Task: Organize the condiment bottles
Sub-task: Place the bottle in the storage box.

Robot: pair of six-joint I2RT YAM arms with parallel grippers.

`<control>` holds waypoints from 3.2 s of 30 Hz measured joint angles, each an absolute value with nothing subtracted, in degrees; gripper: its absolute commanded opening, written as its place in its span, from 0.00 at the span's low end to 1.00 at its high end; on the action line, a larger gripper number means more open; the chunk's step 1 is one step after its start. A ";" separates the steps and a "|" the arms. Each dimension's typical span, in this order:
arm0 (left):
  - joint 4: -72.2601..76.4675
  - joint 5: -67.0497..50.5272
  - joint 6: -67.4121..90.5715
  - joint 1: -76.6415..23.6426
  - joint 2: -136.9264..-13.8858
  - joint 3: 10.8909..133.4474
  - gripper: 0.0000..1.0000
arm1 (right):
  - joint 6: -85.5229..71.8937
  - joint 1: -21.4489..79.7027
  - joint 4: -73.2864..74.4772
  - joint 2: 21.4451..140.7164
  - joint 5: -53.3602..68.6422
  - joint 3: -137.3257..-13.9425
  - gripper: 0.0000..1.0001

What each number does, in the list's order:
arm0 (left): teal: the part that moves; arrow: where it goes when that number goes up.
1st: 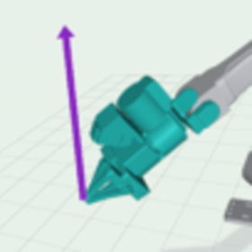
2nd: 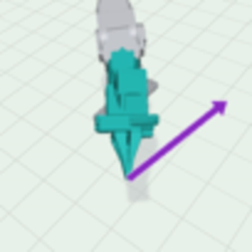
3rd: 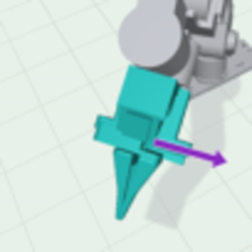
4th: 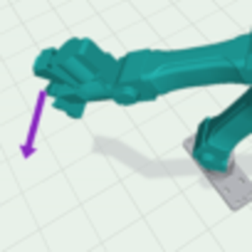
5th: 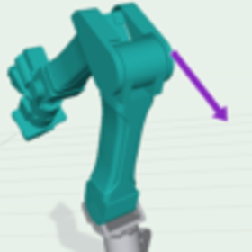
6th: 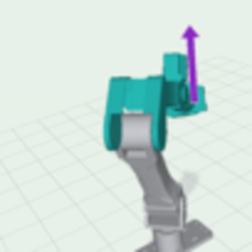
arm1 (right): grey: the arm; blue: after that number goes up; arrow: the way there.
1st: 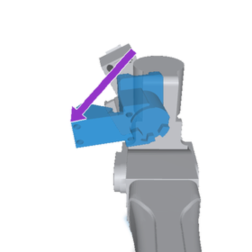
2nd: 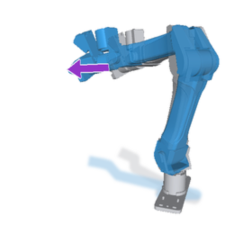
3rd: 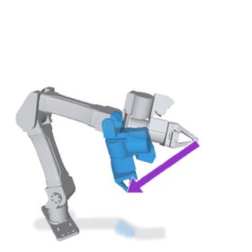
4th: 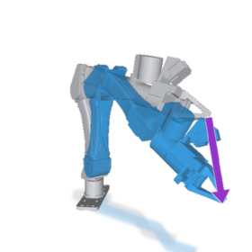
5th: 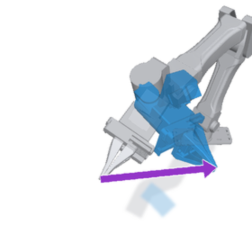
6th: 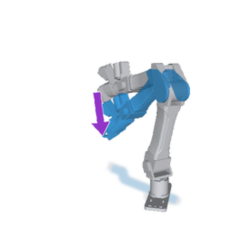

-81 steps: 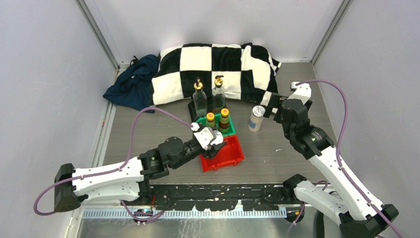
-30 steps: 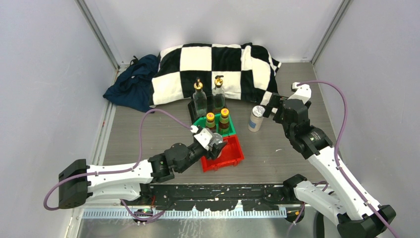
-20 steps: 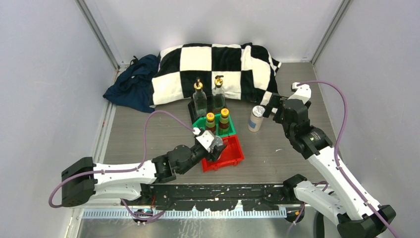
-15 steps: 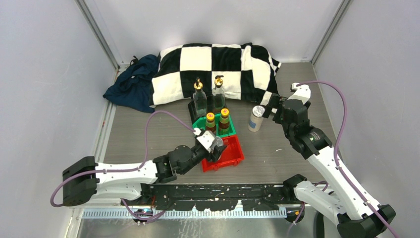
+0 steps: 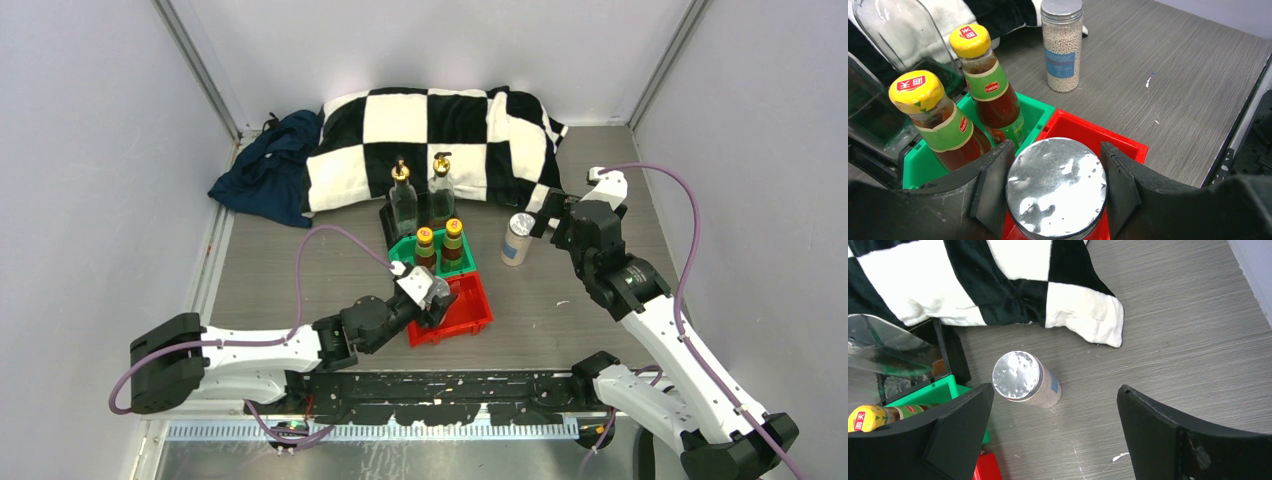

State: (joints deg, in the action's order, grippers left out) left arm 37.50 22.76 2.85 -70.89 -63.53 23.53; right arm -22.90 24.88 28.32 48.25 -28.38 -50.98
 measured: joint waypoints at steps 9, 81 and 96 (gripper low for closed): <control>39.53 23.07 2.87 -70.89 -65.10 22.76 0.00 | -22.90 24.88 28.32 48.25 -28.38 -50.98 0.99; 51.48 25.06 5.67 -70.89 -71.59 18.52 0.58 | -22.90 24.88 28.29 48.25 -28.16 -50.76 0.99; 47.97 25.58 6.07 -70.91 -69.58 18.83 0.73 | -22.90 24.88 28.29 48.25 -28.16 -50.76 1.00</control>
State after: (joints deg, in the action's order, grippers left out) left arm 47.97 25.58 6.07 -70.91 -69.58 18.83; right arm -22.90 24.88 28.29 48.25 -28.16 -50.76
